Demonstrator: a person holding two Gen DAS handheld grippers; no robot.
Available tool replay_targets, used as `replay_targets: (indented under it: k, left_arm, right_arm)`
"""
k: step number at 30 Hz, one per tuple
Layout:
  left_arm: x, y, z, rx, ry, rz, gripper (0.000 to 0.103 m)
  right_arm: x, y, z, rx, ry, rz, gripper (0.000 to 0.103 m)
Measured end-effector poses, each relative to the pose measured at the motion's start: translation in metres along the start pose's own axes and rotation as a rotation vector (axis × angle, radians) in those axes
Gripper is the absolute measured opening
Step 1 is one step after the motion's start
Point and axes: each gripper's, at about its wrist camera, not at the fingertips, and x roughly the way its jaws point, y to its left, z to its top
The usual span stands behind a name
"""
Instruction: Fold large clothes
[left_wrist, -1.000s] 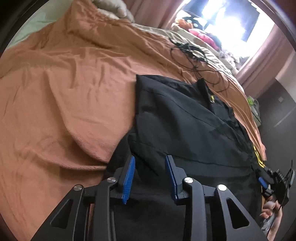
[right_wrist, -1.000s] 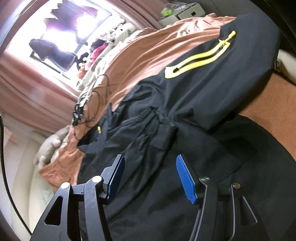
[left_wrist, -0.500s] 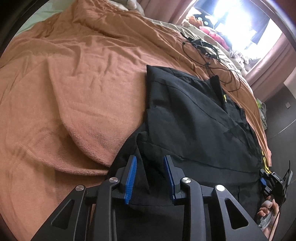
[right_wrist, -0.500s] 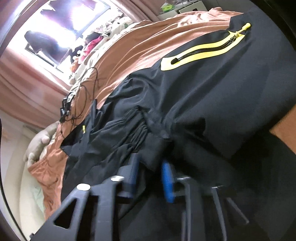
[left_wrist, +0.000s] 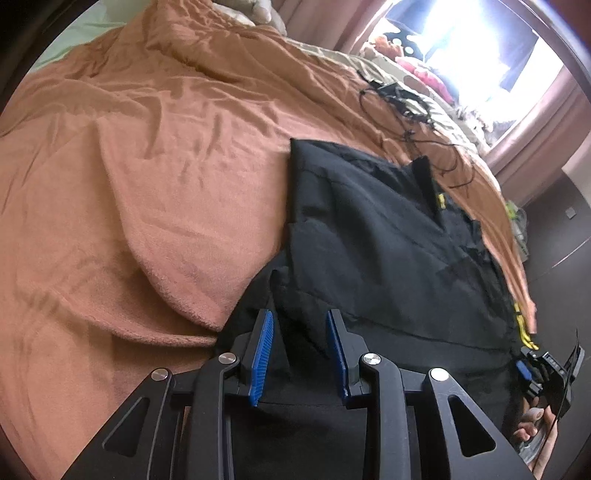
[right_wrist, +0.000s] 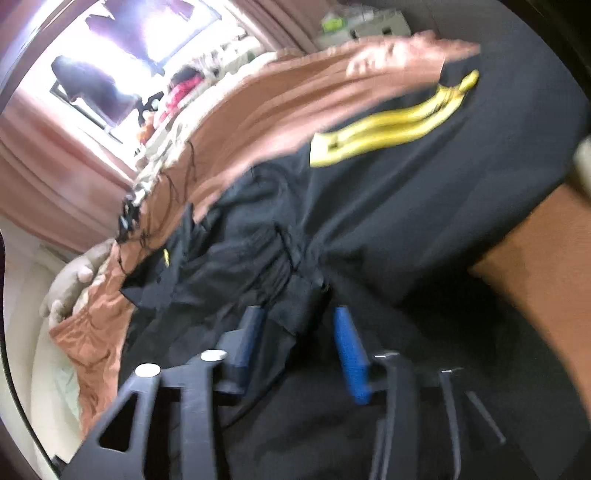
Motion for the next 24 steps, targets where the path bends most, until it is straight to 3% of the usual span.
replay_targets:
  k: [5,13,18,24]
  left_arm:
    - [-0.017,-0.002,-0.001,-0.007,-0.04,-0.009,0.053]
    - [-0.034,-0.011,-0.006,0.018,-0.054,-0.038,0.054]
    - [-0.04,-0.013,-0.014,0.019,-0.054,-0.023,0.054]
    - [-0.039,-0.021,-0.019,0.017,-0.062,-0.018,0.055]
  right_arm:
    - [-0.064,-0.028,0.014,0.05,-0.127,-0.046,0.05]
    - [-0.135,-0.081,0.041,0.146,-0.293,-0.063,0.05]
    - [-0.148,-0.107,0.053,0.22,-0.338,-0.017,0.05]
    - [-0.125,-0.129,0.061,0.308,-0.291,0.059,0.05]
